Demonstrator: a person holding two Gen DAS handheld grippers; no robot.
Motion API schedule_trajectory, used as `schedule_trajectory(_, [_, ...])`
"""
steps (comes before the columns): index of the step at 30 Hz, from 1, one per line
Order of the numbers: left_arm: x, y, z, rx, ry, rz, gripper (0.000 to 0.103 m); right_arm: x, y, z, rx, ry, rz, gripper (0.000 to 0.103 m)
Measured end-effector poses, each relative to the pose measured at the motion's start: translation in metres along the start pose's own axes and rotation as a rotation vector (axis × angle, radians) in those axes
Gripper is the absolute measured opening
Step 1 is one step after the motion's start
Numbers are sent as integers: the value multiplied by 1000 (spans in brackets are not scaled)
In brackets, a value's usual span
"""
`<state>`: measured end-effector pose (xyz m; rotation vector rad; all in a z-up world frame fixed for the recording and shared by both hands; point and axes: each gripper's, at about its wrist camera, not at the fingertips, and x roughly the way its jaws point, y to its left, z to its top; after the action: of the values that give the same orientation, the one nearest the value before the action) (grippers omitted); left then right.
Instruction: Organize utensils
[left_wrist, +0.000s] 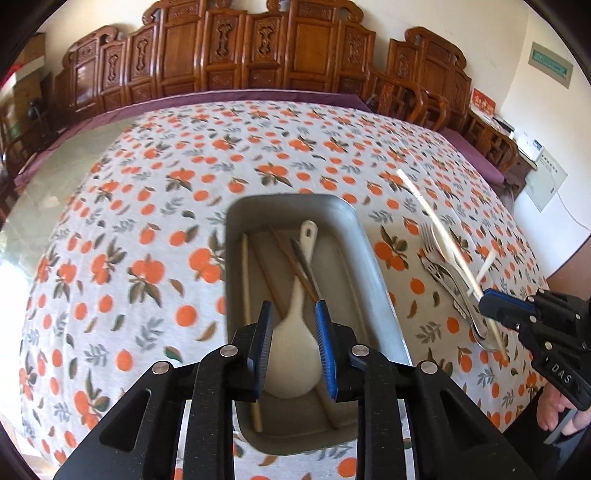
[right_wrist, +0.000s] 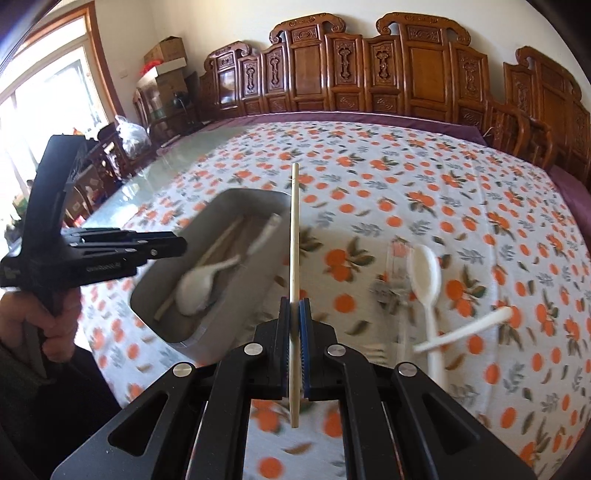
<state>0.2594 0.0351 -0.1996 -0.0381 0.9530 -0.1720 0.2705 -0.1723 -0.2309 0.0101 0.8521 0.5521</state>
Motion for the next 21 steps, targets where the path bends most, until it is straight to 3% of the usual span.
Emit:
schedule_trajectory(11, [-17, 27, 4, -34, -52, 27, 24, 36, 39, 26, 43, 31, 75, 6])
schedule_trajectory(21, [-25, 41, 8, -67, -90, 69, 67, 67, 55, 36, 77, 56, 100, 6])
